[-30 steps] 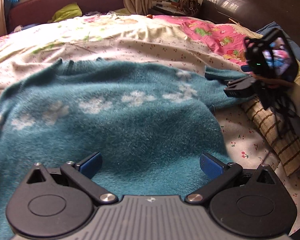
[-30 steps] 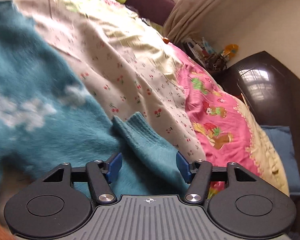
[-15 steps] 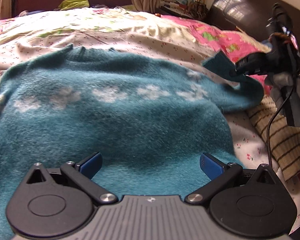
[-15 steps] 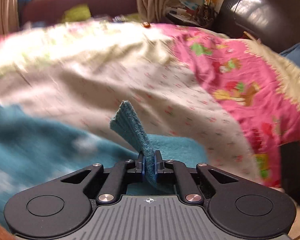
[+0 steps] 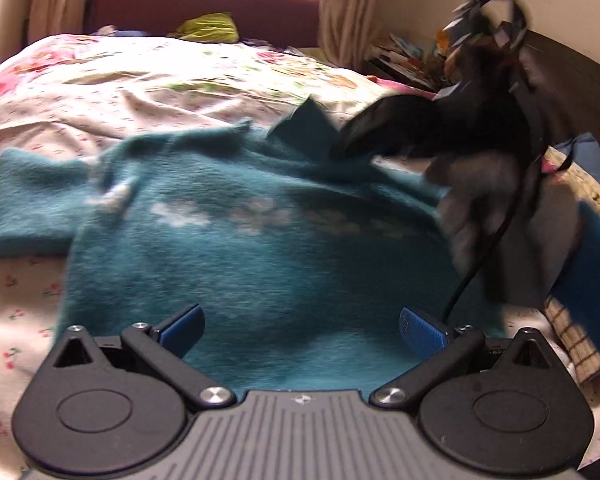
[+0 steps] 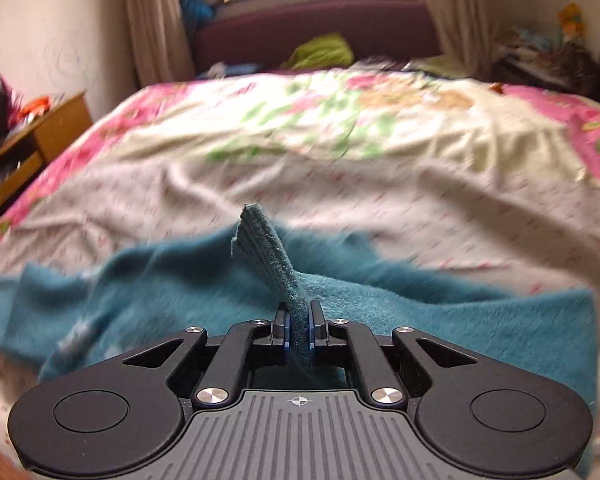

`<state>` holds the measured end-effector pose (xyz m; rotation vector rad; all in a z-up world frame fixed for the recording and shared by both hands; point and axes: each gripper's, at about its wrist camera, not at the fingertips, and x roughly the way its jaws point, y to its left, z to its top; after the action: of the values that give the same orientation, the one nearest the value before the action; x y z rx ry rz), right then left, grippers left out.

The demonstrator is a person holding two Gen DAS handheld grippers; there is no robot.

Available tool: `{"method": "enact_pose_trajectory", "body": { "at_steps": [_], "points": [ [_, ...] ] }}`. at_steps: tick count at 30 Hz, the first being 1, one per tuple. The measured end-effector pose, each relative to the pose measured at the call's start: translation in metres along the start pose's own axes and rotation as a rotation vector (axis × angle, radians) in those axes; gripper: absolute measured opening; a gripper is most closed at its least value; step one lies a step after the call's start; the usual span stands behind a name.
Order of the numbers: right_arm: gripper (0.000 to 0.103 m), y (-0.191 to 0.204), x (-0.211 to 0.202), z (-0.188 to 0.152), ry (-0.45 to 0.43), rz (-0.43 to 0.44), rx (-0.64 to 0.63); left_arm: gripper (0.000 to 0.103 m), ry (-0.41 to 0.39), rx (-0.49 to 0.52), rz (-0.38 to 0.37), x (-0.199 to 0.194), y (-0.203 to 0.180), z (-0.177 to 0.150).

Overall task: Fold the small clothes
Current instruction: 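Carry the sleeve across the sweater body with the right gripper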

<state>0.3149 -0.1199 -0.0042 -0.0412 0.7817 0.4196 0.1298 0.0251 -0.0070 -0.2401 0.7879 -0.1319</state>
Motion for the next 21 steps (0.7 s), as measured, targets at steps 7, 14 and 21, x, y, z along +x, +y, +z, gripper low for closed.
{"method": "enact_pose_trajectory", "body": {
  "at_steps": [7, 14, 21],
  "points": [
    [0.008, 0.038, 0.013, -0.014, -0.006, 0.006, -0.054, 0.103, -0.006, -0.010, 0.068, 0.005, 0.021, -0.007],
    [0.009, 0.069, 0.027, -0.030, 0.002, -0.044, -0.259, 0.103, 0.001, -0.040, 0.054, 0.006, 0.029, -0.009],
    [0.010, 0.079, 0.024, -0.029, 0.001, -0.022, -0.316, 0.103, 0.003, -0.028, 0.062, 0.008, 0.027, -0.009]
  ]
}}
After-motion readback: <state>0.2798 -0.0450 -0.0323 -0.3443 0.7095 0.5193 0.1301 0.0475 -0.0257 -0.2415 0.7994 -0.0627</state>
